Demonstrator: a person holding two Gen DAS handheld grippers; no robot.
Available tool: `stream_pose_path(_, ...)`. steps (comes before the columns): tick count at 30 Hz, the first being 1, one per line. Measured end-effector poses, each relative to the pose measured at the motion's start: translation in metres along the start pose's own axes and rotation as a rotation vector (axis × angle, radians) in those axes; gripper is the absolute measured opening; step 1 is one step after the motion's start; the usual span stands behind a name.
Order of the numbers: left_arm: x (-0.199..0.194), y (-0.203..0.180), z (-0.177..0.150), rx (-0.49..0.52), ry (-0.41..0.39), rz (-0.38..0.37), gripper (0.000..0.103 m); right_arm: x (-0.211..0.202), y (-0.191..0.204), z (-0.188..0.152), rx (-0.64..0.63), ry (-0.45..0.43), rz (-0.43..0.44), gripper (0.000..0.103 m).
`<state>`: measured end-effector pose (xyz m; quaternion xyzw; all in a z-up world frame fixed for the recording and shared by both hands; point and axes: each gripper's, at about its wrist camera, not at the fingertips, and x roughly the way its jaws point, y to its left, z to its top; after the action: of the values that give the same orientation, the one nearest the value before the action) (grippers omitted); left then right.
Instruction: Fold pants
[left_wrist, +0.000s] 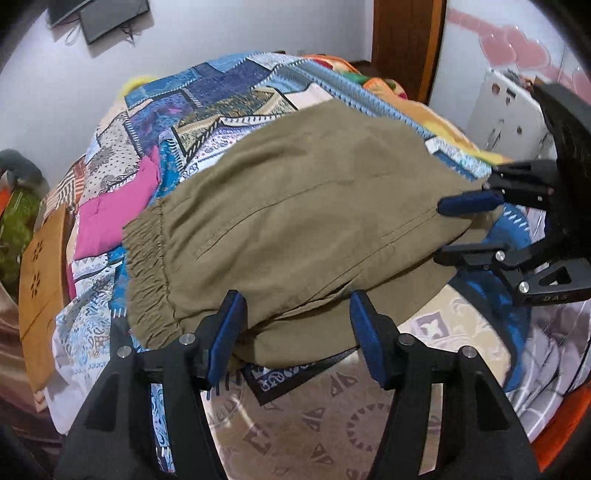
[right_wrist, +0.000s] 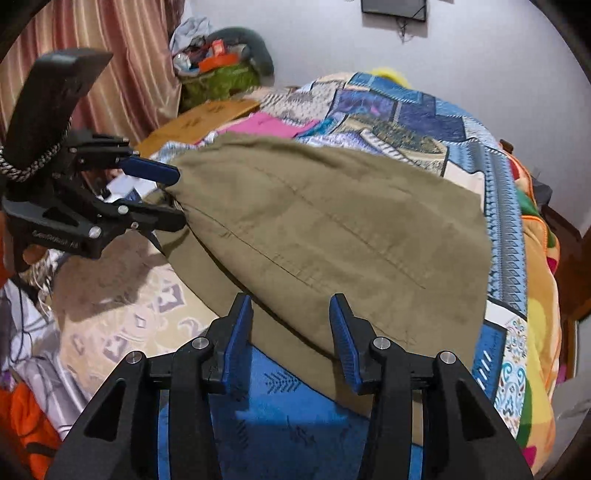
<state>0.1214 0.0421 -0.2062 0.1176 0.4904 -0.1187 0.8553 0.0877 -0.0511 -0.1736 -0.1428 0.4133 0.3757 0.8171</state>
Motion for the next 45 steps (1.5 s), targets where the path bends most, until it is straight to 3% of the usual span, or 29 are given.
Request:
stream_pose_path(5,0.006,-0.003,0.002,0.032,-0.012,0.001,0.065,0.006,-0.005,0.002,-0.006,-0.025,0.016,0.04)
stream_pose_path(8,0.009,-0.002,0.007,0.025,-0.015,0.011,0.065,0.007,-0.003,0.006,-0.012,-0.042,0.034,0.019)
stream_pose_path(10,0.009,0.001,0.011,0.004,-0.015,0.002,0.059,0.007,-0.002,0.008,-0.009,-0.046,0.034,0.011)
stream_pose_path(13,0.004,0.005,0.017,-0.028,-0.033,-0.019,0.045,0.002,-0.003,0.011,0.011,-0.064,0.044,0.008)
stream_pose_path(16,-0.001,0.004,0.02,-0.037,-0.04,-0.013,0.031,-0.007,-0.005,0.013,0.031,-0.081,0.062,0.007)
stream_pose_path(19,-0.008,0.003,0.02,-0.054,-0.051,-0.041,0.028,-0.018,-0.003,0.012,0.033,-0.102,0.057,0.006)
stream_pose_path(27,-0.02,-0.014,0.01,-0.045,-0.045,-0.066,0.028,-0.031,-0.001,0.0,0.043,-0.092,0.059,0.006)
stream_pose_path(38,-0.015,-0.011,-0.016,-0.134,-0.003,-0.113,0.028,-0.015,-0.003,-0.022,0.134,-0.037,0.11,0.01)
stream_pose_path(45,-0.048,0.016,-0.014,-0.183,-0.06,-0.087,0.033,-0.032,-0.013,-0.018,0.162,-0.026,0.127,0.014)
